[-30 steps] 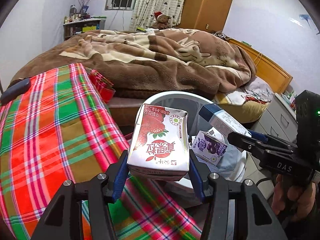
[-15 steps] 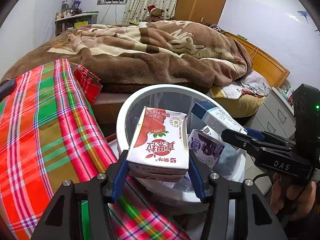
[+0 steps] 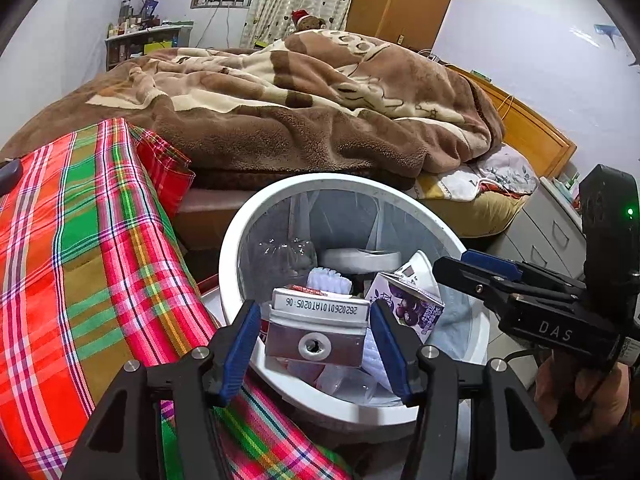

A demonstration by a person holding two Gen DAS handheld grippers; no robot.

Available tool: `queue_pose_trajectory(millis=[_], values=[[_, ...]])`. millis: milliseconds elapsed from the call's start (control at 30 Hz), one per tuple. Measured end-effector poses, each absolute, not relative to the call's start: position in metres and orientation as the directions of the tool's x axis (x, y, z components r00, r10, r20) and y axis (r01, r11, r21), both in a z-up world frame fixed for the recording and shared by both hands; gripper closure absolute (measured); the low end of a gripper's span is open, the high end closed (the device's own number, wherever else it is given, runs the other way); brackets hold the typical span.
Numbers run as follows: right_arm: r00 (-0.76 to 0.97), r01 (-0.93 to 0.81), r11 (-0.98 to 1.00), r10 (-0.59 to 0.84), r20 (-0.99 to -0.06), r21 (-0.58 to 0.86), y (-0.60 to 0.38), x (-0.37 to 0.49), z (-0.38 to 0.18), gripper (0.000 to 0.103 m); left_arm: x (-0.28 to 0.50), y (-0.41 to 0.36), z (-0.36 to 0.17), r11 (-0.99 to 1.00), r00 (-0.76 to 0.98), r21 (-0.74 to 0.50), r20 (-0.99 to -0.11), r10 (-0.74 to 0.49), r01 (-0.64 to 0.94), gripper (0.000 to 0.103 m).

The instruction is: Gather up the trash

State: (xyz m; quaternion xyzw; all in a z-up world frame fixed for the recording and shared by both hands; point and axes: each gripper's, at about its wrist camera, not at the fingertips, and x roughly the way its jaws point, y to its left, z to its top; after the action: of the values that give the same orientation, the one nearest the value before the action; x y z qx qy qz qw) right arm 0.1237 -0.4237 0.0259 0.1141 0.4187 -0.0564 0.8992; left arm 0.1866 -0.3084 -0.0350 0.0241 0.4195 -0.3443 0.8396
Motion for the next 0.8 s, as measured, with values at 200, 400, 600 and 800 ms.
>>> queue_pose_trajectory(millis=[200, 400, 600, 800], values=[[0.648, 0.191, 0.969, -0.003, -0.761, 0.159, -0.418, 0.112, 0.031, 0.041, 0.177, -0.301, -0.026, 0.761, 0.422, -0.247, -0.710, -0.564, 0.600, 0.046], [0.656, 0.166, 0.973, 0.012, -0.754, 0.160, -0.406, 0.104, 0.037, 0.041, 0.162, -0.287, -0.018, 0.767, 0.440, -0.246, -0.698, -0.565, 0.593, 0.046], [0.668, 0.128, 0.979, 0.035, -0.744, 0.161, -0.390, 0.096, 0.043, 0.041, 0.147, -0.270, -0.012, 0.784, 0.468, -0.232, -0.693, -0.548, 0.575, 0.046], [0.683, 0.097, 0.983, 0.049, -0.728, 0.157, -0.374, 0.086, 0.051, 0.041, 0.133, -0.248, -0.007, 0.813, 0.509, -0.216, -0.686, -0.521, 0.541, 0.046]])
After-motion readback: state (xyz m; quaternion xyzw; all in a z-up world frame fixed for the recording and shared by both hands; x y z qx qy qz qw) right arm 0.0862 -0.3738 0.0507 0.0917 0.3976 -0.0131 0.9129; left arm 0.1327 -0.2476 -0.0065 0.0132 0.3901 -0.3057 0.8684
